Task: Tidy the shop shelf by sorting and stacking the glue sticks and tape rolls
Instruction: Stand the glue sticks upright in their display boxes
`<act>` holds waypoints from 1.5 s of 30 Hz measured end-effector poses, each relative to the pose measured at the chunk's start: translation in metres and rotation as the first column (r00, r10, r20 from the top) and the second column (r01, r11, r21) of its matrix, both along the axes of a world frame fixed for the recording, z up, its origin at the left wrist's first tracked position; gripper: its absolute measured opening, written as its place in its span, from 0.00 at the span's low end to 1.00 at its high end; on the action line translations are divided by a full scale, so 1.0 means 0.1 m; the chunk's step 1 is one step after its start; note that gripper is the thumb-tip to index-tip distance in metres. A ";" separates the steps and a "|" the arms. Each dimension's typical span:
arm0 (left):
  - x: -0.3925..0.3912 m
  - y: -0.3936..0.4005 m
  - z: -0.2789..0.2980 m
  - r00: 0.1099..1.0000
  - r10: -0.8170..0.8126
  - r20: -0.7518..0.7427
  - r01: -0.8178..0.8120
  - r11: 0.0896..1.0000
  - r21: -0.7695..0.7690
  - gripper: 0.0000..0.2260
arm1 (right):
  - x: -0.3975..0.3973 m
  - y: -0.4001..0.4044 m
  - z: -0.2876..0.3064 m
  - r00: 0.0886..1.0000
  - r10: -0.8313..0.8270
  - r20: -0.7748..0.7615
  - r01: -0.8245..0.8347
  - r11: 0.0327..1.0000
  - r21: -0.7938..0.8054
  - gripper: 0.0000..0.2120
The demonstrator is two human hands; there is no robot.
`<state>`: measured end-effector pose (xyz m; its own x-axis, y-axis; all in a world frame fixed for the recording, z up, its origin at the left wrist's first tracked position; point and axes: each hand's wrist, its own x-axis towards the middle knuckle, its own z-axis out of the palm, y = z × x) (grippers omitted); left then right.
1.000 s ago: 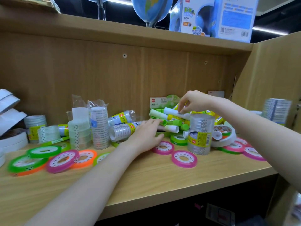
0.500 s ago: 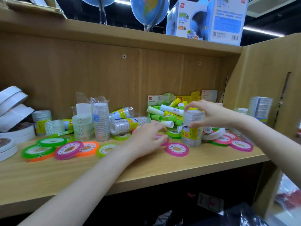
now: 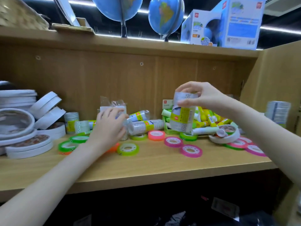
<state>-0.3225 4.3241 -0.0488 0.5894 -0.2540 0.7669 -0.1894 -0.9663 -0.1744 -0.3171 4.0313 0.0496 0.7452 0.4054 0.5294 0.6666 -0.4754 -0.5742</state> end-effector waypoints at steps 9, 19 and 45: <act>-0.06 0.34 -0.01 0.995 -0.086 -0.049 0.070 0.963 -0.261 0.22 | 0.31 1.00 -0.46 0.988 0.081 0.135 -0.024 0.925 -0.379 0.20; -0.12 -0.08 -0.02 0.837 -0.544 -0.062 0.415 0.704 -0.576 0.27 | 0.74 0.93 -0.36 0.965 0.195 -0.174 -0.238 0.931 -0.277 0.18; -0.16 0.07 -0.21 0.956 -0.246 -0.157 0.127 0.835 -0.536 0.28 | 1.10 1.00 -0.48 0.970 -0.202 0.139 0.209 0.977 -0.041 0.24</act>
